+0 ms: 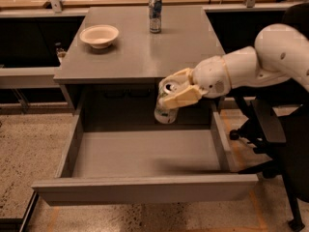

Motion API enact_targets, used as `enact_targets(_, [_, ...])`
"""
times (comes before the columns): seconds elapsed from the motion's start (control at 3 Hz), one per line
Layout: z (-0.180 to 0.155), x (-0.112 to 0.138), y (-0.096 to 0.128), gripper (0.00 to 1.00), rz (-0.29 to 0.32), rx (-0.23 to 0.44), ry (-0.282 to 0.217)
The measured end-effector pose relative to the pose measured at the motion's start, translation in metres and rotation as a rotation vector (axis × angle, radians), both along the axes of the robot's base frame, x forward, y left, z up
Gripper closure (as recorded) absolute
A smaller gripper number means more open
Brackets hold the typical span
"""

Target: Pick 7up can from top drawer and place on counter

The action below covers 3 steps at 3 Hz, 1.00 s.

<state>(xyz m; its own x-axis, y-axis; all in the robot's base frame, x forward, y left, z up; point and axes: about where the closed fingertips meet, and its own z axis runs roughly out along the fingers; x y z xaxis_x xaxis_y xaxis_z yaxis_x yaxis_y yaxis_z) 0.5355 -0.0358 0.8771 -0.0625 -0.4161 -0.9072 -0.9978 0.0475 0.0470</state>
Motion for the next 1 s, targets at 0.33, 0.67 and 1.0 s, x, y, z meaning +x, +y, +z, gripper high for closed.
enact_targets(0.33, [0.034, 0.025, -0.021, 1.0, 0.018, -0.104, 0.001])
enact_targets(0.67, [0.065, 0.039, -0.036, 1.0, -0.023, -0.109, -0.061])
enact_targets(1.0, [0.064, 0.042, -0.033, 1.0, -0.085, -0.053, -0.078])
